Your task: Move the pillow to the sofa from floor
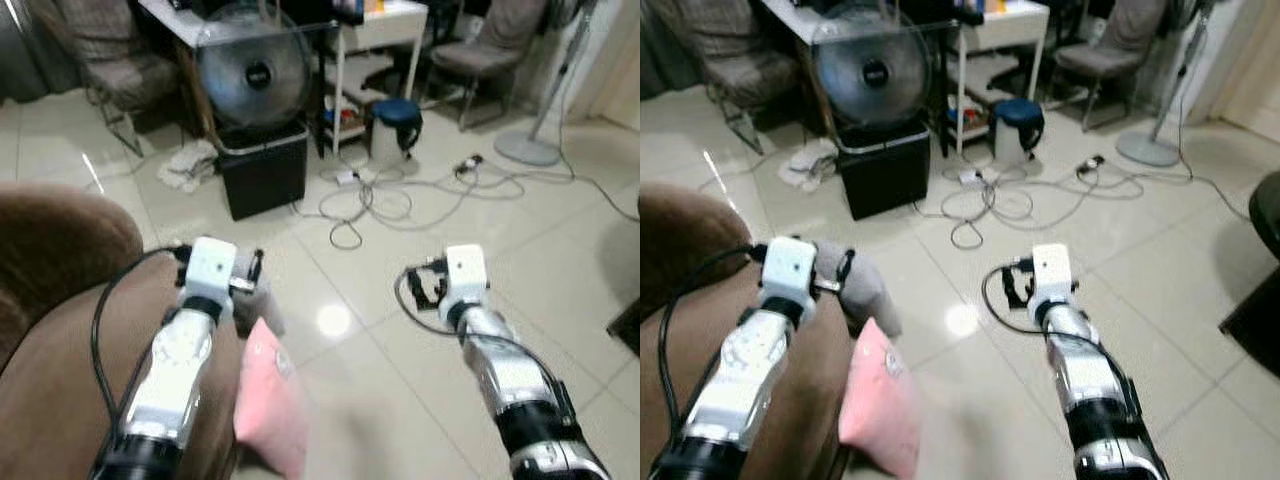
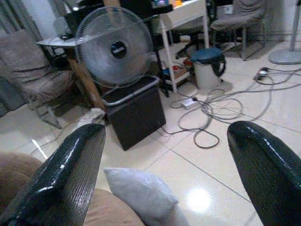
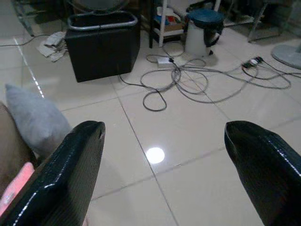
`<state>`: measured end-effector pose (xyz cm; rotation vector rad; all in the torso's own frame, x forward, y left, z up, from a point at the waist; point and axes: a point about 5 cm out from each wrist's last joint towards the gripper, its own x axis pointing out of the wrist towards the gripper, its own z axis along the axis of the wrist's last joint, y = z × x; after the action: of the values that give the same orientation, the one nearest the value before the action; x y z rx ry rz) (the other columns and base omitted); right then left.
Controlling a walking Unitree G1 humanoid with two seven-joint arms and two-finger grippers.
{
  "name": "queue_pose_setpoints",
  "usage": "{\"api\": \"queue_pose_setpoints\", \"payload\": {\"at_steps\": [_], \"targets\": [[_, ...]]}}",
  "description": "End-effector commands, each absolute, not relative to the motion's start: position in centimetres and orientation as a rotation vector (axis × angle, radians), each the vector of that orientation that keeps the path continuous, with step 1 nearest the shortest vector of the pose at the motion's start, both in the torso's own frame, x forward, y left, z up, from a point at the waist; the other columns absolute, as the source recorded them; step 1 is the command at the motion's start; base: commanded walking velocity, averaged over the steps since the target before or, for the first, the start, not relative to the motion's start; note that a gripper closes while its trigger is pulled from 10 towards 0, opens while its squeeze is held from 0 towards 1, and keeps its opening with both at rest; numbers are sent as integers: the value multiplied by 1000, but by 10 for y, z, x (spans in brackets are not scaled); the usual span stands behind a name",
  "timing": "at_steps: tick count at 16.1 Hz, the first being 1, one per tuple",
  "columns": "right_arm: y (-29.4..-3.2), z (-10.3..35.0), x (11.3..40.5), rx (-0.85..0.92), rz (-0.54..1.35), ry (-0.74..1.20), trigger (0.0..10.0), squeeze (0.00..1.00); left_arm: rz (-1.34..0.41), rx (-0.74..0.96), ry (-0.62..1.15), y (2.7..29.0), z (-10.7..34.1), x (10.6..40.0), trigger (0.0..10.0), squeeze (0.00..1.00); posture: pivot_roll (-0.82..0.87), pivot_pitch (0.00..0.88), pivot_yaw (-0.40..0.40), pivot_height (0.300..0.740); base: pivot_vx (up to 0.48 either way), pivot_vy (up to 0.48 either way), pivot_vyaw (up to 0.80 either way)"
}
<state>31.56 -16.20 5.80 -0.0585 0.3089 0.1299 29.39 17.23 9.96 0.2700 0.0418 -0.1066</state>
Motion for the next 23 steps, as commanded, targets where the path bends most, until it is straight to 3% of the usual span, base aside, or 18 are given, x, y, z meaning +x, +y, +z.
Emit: {"api": "queue_pose_setpoints", "payload": {"at_steps": [1, 10, 19, 23], "targets": [[-154, 60, 318, -48, 145, 304, 10000, 0, -90, 274, 48, 179, 100, 294, 10000, 0, 16, 0, 1, 740, 349, 0, 0], [-155, 60, 319, -41, 134, 315, 10000, 0, -90, 270, 76, 180, 97, 296, 10000, 0, 16, 0, 0, 736, 75, 0, 0], [-156, 60, 319, -40, 128, 316, 10000, 0, -98, 268, 78, 178, 97, 296, 10000, 0, 16, 0, -1, 631, 0, 0, 0], [-156, 60, 319, -43, 125, 313, 10000, 0, -101, 265, 81, 178, 96, 295, 10000, 0, 16, 0, -1, 627, 0, 0, 0]]}}
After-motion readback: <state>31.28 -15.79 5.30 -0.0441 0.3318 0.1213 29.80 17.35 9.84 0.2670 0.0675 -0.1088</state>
